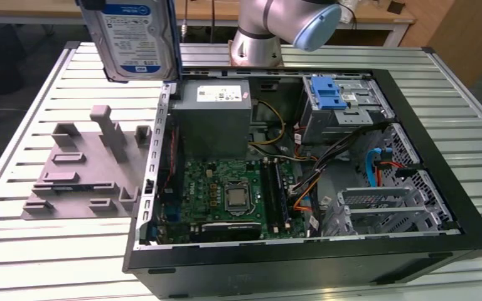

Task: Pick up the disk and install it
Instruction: 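Pick up the disk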

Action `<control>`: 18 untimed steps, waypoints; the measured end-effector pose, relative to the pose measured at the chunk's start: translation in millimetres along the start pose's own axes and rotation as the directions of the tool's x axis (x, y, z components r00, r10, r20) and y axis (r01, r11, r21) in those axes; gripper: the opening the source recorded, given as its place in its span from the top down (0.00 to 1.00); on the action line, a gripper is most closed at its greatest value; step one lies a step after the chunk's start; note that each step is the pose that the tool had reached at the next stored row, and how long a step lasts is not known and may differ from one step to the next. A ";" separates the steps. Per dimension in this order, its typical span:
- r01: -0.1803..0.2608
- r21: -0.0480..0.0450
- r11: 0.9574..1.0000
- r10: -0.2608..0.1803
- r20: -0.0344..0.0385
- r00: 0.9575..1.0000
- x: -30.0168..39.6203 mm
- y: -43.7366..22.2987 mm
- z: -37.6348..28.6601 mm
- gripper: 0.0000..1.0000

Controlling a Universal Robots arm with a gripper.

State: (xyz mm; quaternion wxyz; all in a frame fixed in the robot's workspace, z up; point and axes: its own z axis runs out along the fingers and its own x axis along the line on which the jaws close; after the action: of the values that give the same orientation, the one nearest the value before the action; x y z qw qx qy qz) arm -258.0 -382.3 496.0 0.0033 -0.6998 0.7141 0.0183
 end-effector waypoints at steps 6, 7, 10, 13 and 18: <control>0.000 0.000 1.000 0.000 0.000 1.000 0.0 -3.2 0.0 0.64; 0.000 0.000 1.000 0.000 0.000 1.000 -0.1 -3.7 -0.1 0.64; 0.000 0.000 1.000 0.000 0.000 1.000 -0.1 -5.7 -0.1 0.64; 0.000 0.000 1.000 0.000 0.000 1.000 -0.2 -8.6 -0.1 0.64; 0.000 0.000 1.000 0.000 0.000 1.000 -0.3 -13.7 -0.2 0.64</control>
State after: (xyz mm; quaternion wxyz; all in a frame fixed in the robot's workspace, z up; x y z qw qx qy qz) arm -244.4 -382.3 496.0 0.0034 -0.6998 0.7141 0.0183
